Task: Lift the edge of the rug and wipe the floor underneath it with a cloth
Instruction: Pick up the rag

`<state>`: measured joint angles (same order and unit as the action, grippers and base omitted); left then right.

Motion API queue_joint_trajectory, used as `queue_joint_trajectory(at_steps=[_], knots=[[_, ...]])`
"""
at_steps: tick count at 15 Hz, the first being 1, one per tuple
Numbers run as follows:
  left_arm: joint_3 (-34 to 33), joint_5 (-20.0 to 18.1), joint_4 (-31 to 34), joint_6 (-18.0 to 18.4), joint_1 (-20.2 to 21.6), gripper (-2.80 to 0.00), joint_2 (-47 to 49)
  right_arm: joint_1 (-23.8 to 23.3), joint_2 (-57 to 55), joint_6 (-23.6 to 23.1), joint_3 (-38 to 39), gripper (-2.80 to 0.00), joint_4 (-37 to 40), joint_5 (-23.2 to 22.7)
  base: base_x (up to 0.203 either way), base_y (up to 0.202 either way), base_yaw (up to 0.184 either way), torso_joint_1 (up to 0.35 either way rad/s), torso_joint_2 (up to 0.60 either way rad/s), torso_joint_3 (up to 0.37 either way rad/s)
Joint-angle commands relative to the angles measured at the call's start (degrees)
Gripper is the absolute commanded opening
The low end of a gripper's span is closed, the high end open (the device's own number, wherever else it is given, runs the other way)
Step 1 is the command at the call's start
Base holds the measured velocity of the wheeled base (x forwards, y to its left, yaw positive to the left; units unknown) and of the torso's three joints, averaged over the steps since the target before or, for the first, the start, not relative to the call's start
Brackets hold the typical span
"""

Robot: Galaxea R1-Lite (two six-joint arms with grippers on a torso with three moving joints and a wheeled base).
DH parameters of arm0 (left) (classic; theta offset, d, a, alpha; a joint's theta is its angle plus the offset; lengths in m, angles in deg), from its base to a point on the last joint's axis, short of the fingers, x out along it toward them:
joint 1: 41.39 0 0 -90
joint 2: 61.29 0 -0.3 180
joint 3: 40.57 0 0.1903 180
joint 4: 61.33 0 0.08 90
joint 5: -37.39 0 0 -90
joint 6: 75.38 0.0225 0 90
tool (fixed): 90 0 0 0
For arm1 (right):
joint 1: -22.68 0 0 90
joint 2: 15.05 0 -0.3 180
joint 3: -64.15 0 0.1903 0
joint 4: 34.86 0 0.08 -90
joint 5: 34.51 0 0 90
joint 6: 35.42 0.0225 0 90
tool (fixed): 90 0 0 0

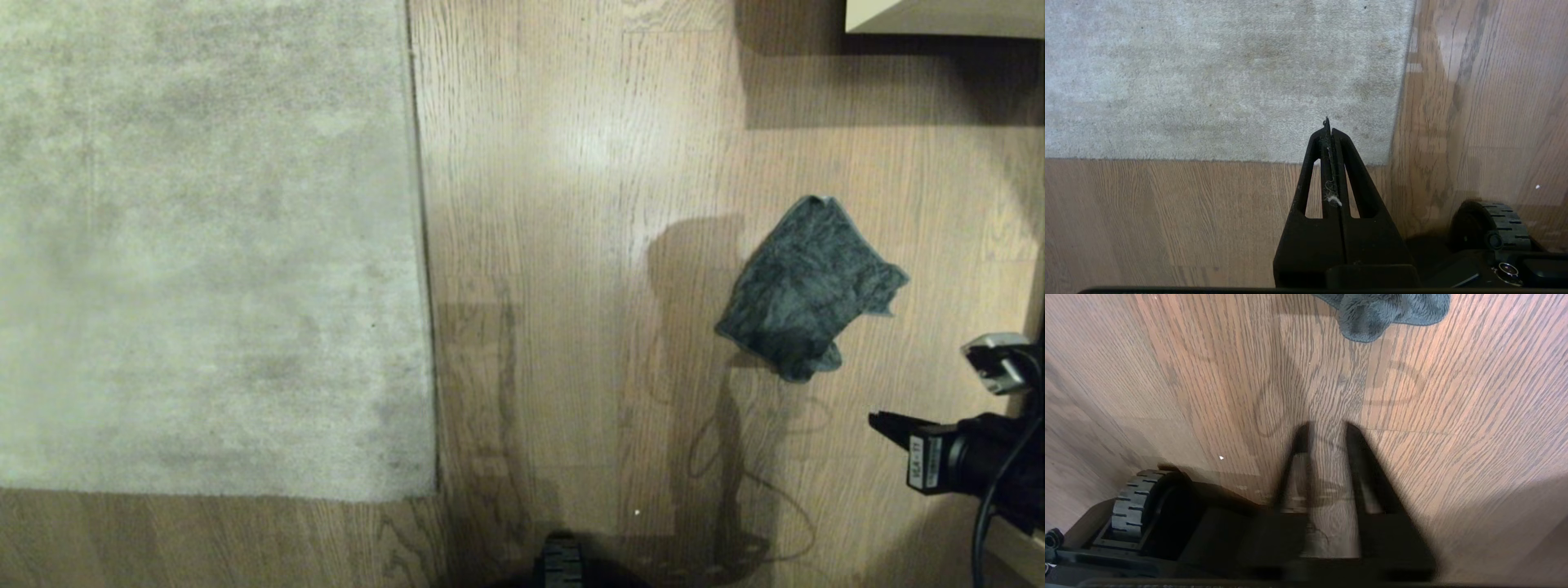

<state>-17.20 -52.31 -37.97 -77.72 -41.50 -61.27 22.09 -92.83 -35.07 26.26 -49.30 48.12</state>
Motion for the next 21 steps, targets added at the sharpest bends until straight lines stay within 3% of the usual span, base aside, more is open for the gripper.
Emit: queue_joint_trajectory(at_steps=[1,3,6,12,16,18,21], knots=[[0.0,0.0,0.0,0.0,-0.1,-2.8,0.1,0.1,-0.1,0.0,-0.3,0.0,-0.5,-0.1,0.0,0.0,0.0,0.0,0.0,0.0],[0.0,0.0,0.0,0.0,0.0,-2.8,0.1,0.1,-0.2,0.1,-0.6,0.0,-2.2,-0.8,0.0,0.0,0.0,0.0,0.0,0.0],[0.0,0.0,0.0,0.0,0.0,-2.8,0.1,0.3,-2.3,0.1,-1.3,0.0,-3.9,-6.4,0.0,0.0,0.0,0.0,0.0,0.0],[0.0,0.0,0.0,0.0,-0.1,-2.8,0.1,3.3,-10.5,2.1,-5.1,0.0,-6.9,-10.3,0.0,0.0,0.0,0.0,0.0,0.0],[0.0,0.0,0.0,0.0,0.0,-2.8,0.1,5.1,-18.2,2.6,-8.0,0.0,-13.3,-10.4,0.0,0.0,0.0,0.0,0.0,0.0],[0.0,0.0,0.0,0.0,-0.1,-2.8,0.1,5.1,-20.4,6.6,-10.7,0.0,-17.5,-10.1,0.0,0.0,0.0,0.0,0.0,0.0],[0.0,0.0,0.0,0.0,-0.1,-2.8,0.1,4.7,-21.6,8.4,-14.2,0.0,-17.9,-3.6,0.0,0.0,0.0,0.0,0.0,0.0]])
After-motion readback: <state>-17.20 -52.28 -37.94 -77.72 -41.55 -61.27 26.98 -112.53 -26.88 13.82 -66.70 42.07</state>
